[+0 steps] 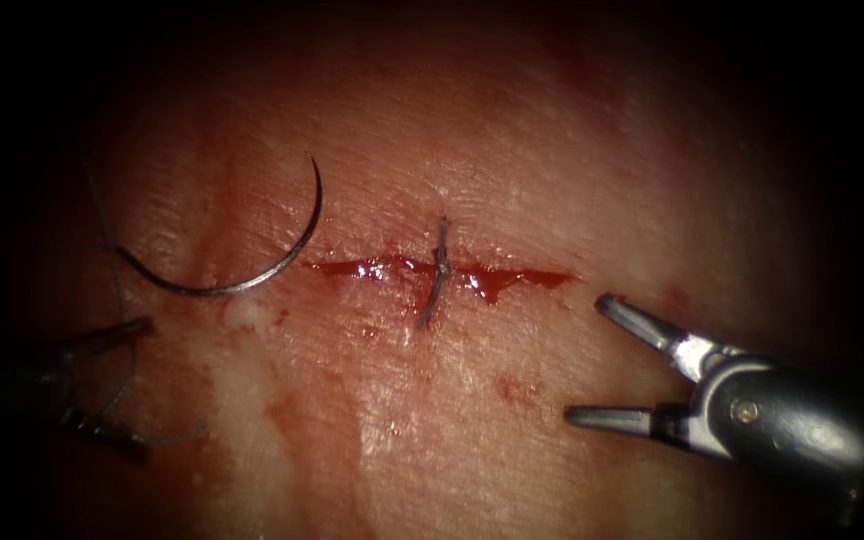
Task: Wound Closure
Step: Use the right gripper to cut the short suture tail.
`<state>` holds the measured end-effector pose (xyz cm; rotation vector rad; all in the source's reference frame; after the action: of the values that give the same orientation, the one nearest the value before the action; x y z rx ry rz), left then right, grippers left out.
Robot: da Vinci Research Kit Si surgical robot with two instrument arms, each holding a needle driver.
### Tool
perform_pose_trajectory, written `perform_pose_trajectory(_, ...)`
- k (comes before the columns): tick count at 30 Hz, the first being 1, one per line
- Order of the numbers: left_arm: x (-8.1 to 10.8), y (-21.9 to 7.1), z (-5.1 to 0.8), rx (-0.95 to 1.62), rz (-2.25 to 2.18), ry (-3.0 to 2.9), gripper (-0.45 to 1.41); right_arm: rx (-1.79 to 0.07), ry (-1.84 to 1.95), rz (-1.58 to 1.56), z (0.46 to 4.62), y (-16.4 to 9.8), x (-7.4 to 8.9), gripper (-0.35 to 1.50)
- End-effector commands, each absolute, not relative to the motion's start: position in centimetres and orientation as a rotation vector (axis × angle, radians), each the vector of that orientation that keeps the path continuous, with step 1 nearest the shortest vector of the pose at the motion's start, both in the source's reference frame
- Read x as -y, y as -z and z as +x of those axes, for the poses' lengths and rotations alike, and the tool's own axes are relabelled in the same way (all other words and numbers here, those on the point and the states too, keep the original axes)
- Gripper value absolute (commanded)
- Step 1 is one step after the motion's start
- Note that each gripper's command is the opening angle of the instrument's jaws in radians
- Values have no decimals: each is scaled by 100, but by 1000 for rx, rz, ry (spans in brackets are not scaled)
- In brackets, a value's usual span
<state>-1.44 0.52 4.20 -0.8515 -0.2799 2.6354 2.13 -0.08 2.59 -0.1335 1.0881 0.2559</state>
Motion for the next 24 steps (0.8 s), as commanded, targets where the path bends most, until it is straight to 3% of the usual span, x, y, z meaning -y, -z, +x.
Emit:
perform_pose_trajectory(1, -63, -429, -154, 275, -852, -2614, 49, -1091, -254, -139, 220, -263, 3, 125)
perform_pose_trajectory(11, -62, -399, -234, 379, -1130, -2470, 46, -1093, -249, -136, 223, -265, 6, 125)
perform_pose_trajectory(24, -71, -476, -257, 310, -1040, -2574, 42, -1101, -242, -123, 232, -267, 11, 125)
